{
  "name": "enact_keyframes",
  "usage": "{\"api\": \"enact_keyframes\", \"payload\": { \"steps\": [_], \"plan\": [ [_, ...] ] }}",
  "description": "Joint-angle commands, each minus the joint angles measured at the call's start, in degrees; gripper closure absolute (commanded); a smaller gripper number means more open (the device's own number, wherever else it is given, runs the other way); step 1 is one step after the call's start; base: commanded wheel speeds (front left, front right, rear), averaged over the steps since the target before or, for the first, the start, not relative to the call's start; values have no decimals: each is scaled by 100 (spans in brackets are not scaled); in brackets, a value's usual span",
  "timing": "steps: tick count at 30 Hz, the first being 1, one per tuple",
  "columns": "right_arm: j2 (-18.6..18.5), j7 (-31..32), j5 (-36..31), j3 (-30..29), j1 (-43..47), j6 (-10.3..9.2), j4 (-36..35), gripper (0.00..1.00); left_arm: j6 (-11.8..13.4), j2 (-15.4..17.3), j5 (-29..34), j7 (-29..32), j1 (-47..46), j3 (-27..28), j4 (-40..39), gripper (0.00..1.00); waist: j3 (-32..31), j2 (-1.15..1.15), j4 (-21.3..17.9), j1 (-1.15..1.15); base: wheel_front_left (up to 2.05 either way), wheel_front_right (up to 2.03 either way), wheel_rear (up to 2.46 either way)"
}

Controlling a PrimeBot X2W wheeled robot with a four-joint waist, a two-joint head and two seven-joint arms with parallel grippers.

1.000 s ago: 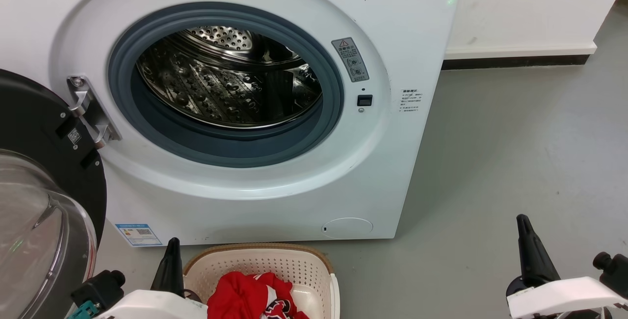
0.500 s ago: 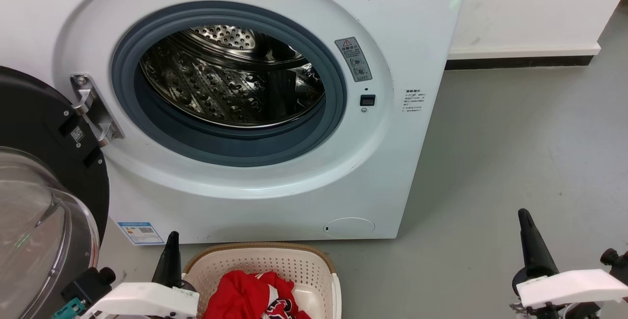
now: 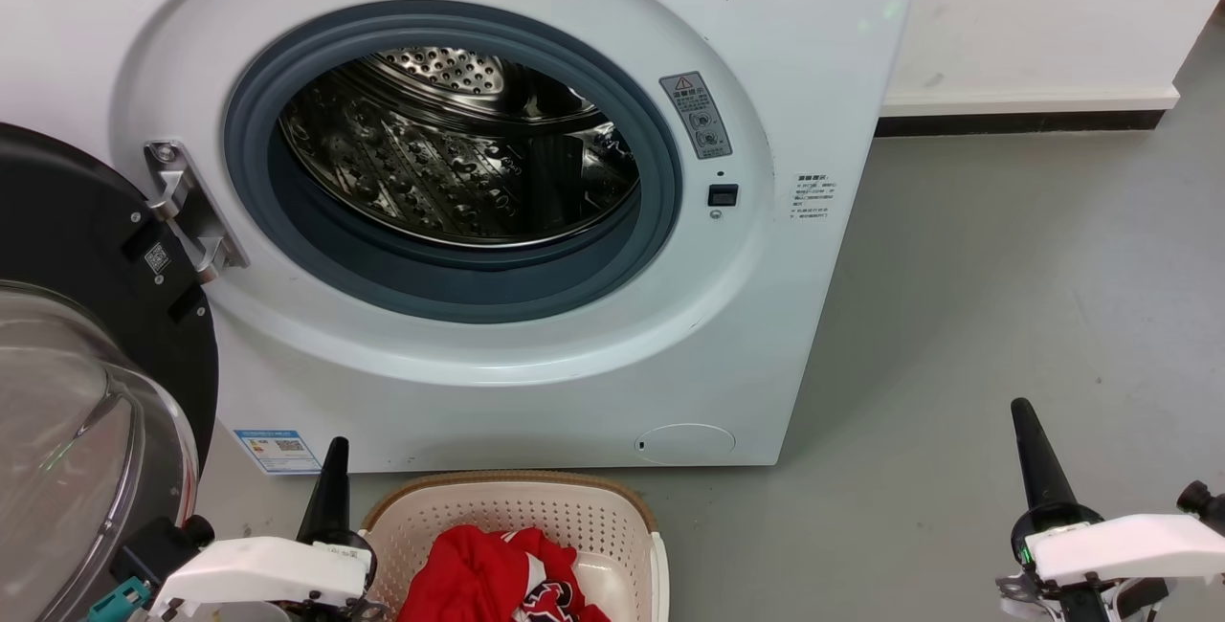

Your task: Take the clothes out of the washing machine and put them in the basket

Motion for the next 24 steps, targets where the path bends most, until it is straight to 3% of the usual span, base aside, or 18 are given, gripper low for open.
{"api": "enact_keyframes", "payload": {
  "steps": [1,24],
  "plan": [
    [-43,25,127,-14,-136,0,-27,100,-51,3,-119,39,-116,29,-29,100,0,0,2,-1,0,0,0],
    [-32,388,1600,-101,-315,0,122,100,-164,-6,-1627,392,-308,139,56,100,11,0,76,-1,0,0,0]
  ]
}}
